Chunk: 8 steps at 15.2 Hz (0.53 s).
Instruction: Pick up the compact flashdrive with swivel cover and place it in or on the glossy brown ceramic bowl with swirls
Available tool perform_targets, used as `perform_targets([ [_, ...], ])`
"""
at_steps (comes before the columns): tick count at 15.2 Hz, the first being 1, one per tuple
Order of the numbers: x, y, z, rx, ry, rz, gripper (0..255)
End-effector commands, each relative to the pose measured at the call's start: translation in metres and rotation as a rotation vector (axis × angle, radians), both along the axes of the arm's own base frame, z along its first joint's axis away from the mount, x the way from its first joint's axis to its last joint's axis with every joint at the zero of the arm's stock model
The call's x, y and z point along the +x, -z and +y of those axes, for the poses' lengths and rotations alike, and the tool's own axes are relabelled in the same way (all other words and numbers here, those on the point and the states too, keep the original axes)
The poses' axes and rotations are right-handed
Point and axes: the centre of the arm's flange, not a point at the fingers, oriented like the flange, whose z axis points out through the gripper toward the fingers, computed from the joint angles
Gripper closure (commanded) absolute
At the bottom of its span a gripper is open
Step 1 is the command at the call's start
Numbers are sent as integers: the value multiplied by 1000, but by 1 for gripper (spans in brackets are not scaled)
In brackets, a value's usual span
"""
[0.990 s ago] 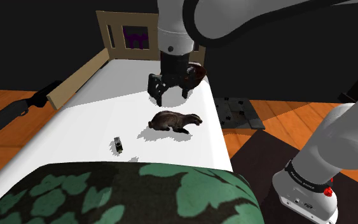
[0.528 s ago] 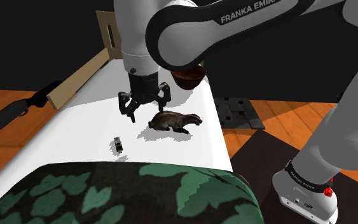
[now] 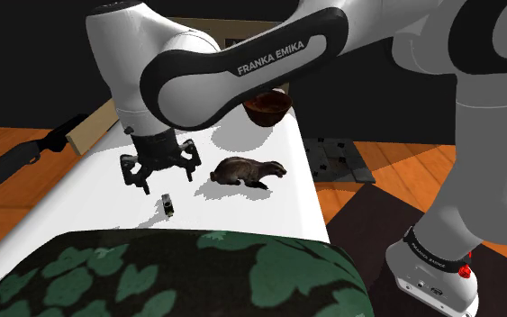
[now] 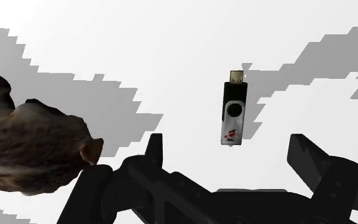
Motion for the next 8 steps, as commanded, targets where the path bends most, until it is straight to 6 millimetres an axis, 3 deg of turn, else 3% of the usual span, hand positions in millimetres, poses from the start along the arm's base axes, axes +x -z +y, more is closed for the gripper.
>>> perform_targets([
  [1, 9, 8, 15, -4, 10, 1, 0],
  [8, 11, 48, 14, -4, 10, 1, 0],
])
